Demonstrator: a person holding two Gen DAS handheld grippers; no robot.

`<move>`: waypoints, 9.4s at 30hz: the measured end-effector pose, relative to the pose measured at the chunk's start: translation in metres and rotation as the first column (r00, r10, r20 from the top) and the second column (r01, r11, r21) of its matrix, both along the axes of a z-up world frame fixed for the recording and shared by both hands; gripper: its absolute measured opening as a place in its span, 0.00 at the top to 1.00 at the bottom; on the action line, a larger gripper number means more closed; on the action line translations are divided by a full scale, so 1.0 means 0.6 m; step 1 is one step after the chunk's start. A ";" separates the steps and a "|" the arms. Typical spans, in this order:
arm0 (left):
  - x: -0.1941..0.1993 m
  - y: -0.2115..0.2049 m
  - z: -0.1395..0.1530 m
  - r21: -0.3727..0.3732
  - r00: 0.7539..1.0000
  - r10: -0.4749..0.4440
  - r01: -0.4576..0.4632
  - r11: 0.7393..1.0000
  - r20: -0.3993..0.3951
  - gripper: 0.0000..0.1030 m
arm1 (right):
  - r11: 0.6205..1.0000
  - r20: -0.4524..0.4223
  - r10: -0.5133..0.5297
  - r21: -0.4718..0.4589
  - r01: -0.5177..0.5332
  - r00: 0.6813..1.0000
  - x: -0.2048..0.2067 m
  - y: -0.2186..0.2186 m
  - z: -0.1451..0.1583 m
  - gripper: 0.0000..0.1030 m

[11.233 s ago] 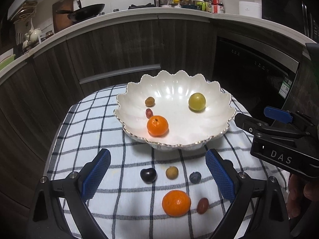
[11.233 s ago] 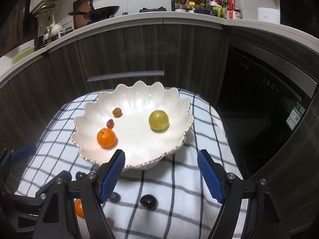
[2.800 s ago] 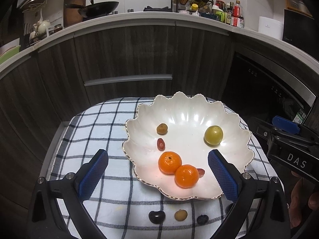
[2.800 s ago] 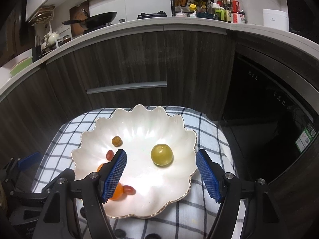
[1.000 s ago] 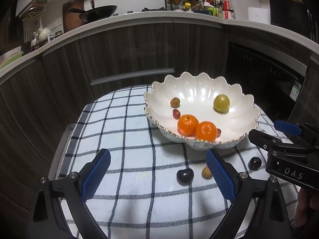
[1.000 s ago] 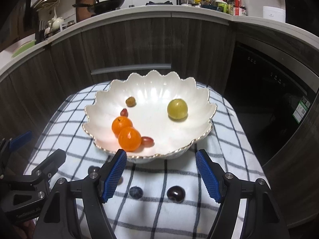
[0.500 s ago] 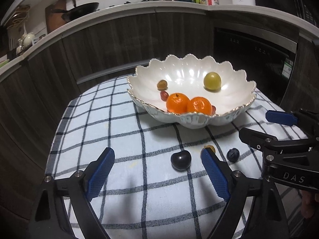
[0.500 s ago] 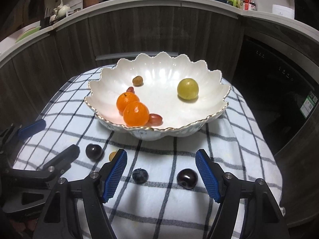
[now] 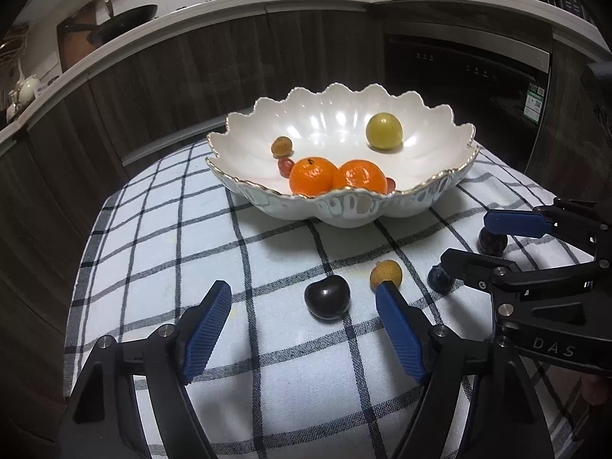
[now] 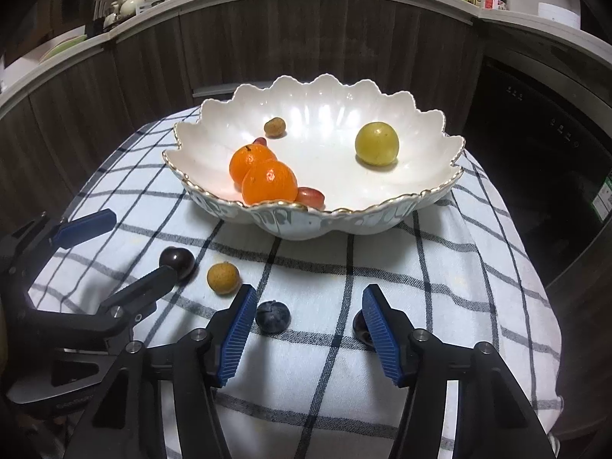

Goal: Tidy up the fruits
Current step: 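Lower the left tool toward the dark plum while the right tool lowers toward the blueberry, then close the left tool on the dark plum while the right tool closes on the blueberry, then carry the dark plum and blueberry over the white bowl with both tools, then open the left tool over the bowl while the right tool opens, dropping both fruits, then withdraw both open tools from the bowl back over the remaining fruits, then lower the left tool toward the tan fruit while the right tool lowers toward the dark plum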

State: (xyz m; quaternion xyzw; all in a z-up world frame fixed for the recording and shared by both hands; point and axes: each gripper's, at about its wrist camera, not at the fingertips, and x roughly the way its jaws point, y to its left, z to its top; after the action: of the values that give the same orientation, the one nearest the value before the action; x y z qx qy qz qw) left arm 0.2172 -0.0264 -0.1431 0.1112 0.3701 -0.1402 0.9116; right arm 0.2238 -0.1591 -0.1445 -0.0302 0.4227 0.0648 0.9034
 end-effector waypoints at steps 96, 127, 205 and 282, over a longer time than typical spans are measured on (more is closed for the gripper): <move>-0.012 -0.015 0.090 -0.058 0.996 0.087 -0.088 0.994 -0.025 0.72 | 0.998 0.133 0.021 0.056 -0.029 0.991 -0.022 -0.013 0.100 0.77; 0.139 -0.015 0.114 -0.081 0.985 0.173 -0.174 0.982 -0.017 0.72 | 0.991 0.159 -0.128 0.068 0.118 0.979 0.110 -0.059 0.139 0.77; 0.124 -0.019 0.165 -0.066 0.969 0.242 -0.238 0.969 0.050 0.10 | 0.977 0.161 -0.211 0.036 0.208 0.964 0.107 -0.084 0.164 0.33; -0.004 -0.068 0.006 -0.017 0.993 0.109 -0.110 0.994 -0.042 0.28 | 0.993 0.059 -0.114 -0.002 0.115 0.992 -0.027 -0.086 0.019 0.33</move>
State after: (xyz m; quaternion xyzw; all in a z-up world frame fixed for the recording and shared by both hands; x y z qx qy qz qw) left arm 0.2147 -0.0673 -0.1392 0.0789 0.3927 -0.0958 0.9112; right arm 0.2075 -0.2109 -0.1334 -0.0101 0.3973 0.0109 0.9176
